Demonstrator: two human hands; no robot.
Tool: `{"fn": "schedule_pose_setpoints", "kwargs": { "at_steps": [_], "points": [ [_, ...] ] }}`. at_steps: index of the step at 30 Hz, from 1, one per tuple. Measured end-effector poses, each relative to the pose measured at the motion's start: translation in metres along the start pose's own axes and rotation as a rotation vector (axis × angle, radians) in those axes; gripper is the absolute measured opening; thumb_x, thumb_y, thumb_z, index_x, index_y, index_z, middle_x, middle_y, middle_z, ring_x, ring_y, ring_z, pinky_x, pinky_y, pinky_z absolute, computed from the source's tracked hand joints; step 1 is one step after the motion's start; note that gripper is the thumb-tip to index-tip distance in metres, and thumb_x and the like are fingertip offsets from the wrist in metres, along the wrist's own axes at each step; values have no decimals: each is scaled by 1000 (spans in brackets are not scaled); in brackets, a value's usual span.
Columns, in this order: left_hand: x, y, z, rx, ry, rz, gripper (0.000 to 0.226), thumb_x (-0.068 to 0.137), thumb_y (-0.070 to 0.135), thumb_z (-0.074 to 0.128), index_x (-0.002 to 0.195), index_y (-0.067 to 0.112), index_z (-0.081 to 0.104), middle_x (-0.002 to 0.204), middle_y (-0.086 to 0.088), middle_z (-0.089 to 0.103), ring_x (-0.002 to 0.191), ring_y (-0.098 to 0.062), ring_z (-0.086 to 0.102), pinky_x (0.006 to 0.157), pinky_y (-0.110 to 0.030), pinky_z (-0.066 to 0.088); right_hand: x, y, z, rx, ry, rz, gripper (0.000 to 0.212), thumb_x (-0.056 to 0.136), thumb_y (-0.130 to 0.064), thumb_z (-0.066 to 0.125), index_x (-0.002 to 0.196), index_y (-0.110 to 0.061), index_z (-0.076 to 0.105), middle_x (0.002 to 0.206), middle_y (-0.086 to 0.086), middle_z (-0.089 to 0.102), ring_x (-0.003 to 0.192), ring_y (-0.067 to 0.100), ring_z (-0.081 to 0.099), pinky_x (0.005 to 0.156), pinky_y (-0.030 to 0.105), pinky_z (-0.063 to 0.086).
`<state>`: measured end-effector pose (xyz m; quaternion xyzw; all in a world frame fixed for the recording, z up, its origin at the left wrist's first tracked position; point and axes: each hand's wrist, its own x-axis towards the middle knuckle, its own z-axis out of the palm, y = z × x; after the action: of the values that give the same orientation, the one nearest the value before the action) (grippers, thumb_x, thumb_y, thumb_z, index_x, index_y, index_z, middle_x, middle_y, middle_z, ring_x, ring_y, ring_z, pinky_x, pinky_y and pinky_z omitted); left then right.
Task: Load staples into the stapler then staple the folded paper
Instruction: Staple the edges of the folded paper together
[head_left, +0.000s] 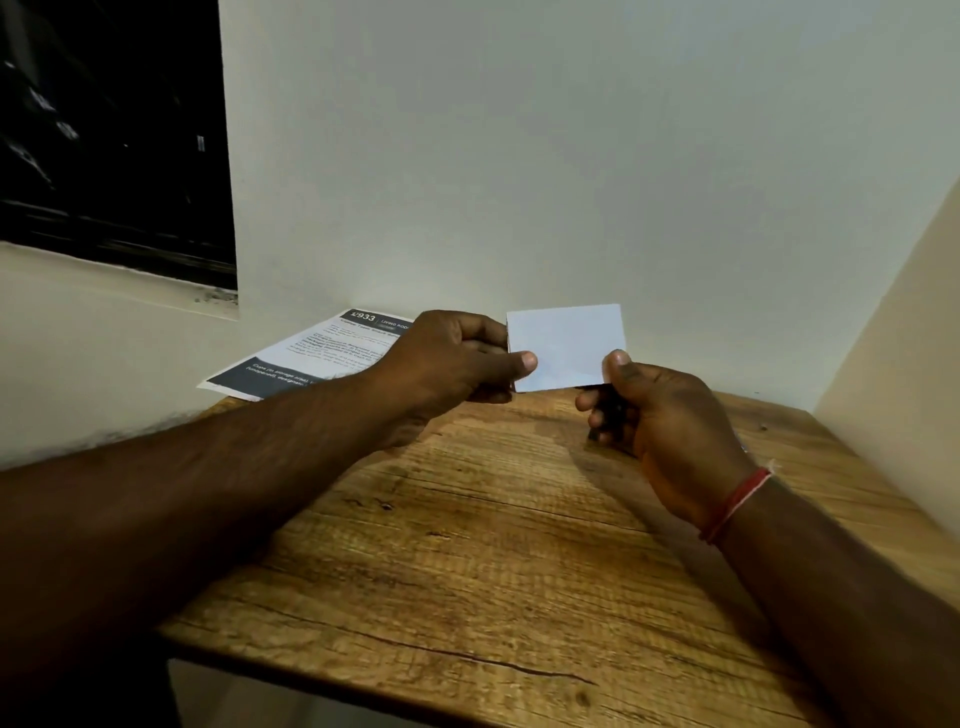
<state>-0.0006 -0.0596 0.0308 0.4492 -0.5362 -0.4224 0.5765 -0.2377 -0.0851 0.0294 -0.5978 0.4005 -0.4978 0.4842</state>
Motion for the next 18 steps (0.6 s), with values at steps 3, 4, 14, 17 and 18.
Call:
{"fn": "schedule_pose_setpoints", "kwargs": {
  "at_steps": [3, 4, 14, 17, 18],
  "points": [
    [0, -2, 0, 15, -31, -24, 32, 91, 8, 92, 119, 0, 79, 102, -15, 88, 91, -28, 86, 79, -37, 69, 2, 3, -2, -152, -17, -28, 46, 113, -37, 56, 103, 2, 79, 82, 8, 78, 75, 26, 58, 68, 37, 49],
    [-1, -3, 1, 32, -38, -19, 31, 91, 8, 92, 118, 3, 79, 105, -14, 88, 97, -29, 87, 81, -39, 70, 2, 5, -2, -183, -25, -37, 46, 113, -39, 56, 101, -1, 80, 83, 6, 78, 76, 27, 57, 67, 37, 48],
    [11, -13, -12, 71, 106, 101, 32, 90, 4, 93, 117, 0, 76, 106, -17, 88, 103, -35, 86, 93, -60, 70, 24, 17, -41, -812, 51, -35, 45, 82, -57, 90, 115, -28, 78, 108, -10, 76, 98, 4, 69, 86, 32, 54],
    [12, -14, -13, 86, 123, 116, 32, 89, 3, 94, 116, -1, 75, 104, -17, 88, 101, -35, 87, 92, -59, 71, 27, 22, -47, -983, 24, 70, 43, 82, -47, 94, 115, -24, 79, 104, -8, 73, 95, 10, 68, 86, 30, 50],
    [12, -14, -13, 97, 127, 122, 32, 89, 3, 94, 115, 0, 75, 104, -17, 88, 100, -35, 87, 91, -59, 71, 28, 24, -48, -1004, 25, 73, 38, 85, -44, 93, 114, -24, 81, 103, -7, 73, 97, 13, 67, 87, 30, 50]
  ]
}}
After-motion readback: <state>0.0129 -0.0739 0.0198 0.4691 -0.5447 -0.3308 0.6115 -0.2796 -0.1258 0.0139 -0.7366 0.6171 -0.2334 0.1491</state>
